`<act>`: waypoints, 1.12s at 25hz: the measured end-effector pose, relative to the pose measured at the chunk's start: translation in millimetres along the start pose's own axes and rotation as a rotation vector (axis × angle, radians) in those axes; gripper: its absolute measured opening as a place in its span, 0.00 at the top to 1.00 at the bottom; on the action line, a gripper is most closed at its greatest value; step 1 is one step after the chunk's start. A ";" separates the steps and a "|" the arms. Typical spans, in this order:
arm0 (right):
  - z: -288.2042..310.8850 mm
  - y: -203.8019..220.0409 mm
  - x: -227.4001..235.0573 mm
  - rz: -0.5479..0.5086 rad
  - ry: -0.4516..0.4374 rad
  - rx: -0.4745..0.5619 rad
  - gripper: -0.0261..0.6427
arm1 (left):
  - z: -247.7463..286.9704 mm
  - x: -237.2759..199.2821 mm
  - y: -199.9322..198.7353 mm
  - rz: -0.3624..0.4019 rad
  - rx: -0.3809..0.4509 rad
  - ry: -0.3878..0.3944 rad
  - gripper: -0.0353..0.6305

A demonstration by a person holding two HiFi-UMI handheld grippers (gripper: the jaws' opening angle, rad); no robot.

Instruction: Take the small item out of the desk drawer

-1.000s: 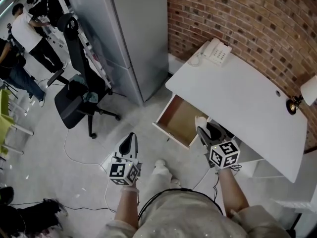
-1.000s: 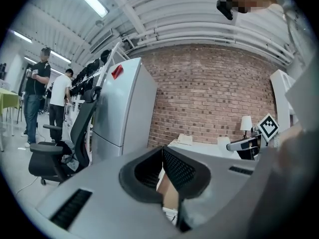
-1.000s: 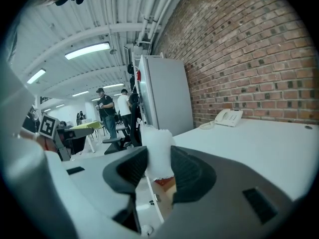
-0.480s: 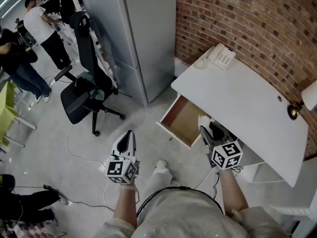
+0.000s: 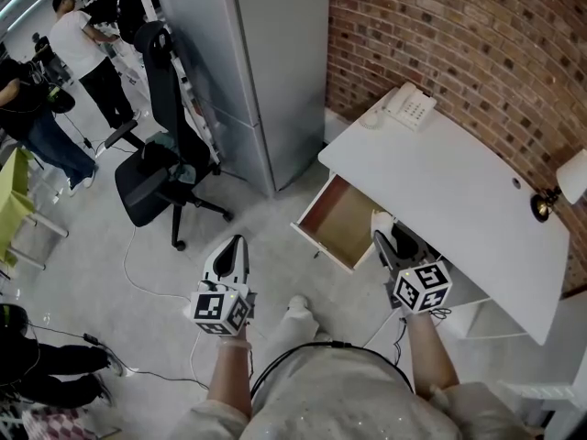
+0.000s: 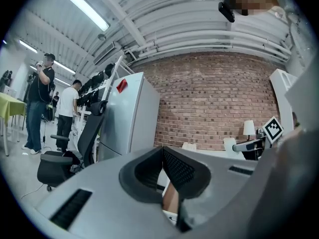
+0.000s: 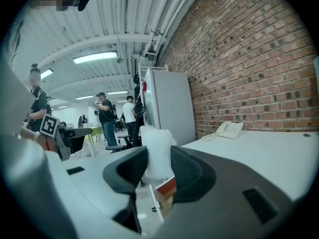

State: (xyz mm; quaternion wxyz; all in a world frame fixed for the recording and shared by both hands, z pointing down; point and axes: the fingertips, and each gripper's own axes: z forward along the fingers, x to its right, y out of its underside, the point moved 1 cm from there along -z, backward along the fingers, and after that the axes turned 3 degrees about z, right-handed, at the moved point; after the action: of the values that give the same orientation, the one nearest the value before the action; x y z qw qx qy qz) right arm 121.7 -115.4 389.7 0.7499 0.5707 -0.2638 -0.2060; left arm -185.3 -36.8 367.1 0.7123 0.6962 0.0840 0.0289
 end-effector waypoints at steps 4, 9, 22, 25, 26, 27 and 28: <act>-4.6 1.5 1.8 0.005 0.005 0.005 0.73 | -2.7 2.9 -0.8 0.002 0.005 0.000 0.94; -5.7 1.8 0.4 0.002 -0.003 0.005 0.73 | -4.2 3.8 -3.3 0.005 0.006 -0.001 0.94; -8.6 9.4 3.4 0.020 -0.001 -0.003 0.73 | -4.8 6.7 -0.9 0.006 -0.005 -0.001 0.94; -8.9 11.9 4.9 0.028 -0.002 -0.003 0.73 | -5.2 6.9 -0.1 0.013 -0.008 -0.002 0.94; -8.7 12.9 5.0 0.031 -0.001 -0.002 0.73 | -5.6 6.2 -0.1 0.014 -0.009 -0.003 0.94; -8.6 13.8 4.9 0.034 -0.001 -0.001 0.73 | -6.1 5.4 -0.1 0.014 -0.009 -0.005 0.94; -8.4 14.5 4.8 0.036 0.000 0.000 0.73 | -6.6 4.5 -0.1 0.013 -0.008 -0.007 0.94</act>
State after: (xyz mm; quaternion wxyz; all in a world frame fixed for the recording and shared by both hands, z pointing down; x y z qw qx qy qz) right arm 130.8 -108.2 402.6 0.7533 0.5660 -0.2740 -0.1926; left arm -182.0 -29.6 366.6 0.7151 0.6940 0.0770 0.0317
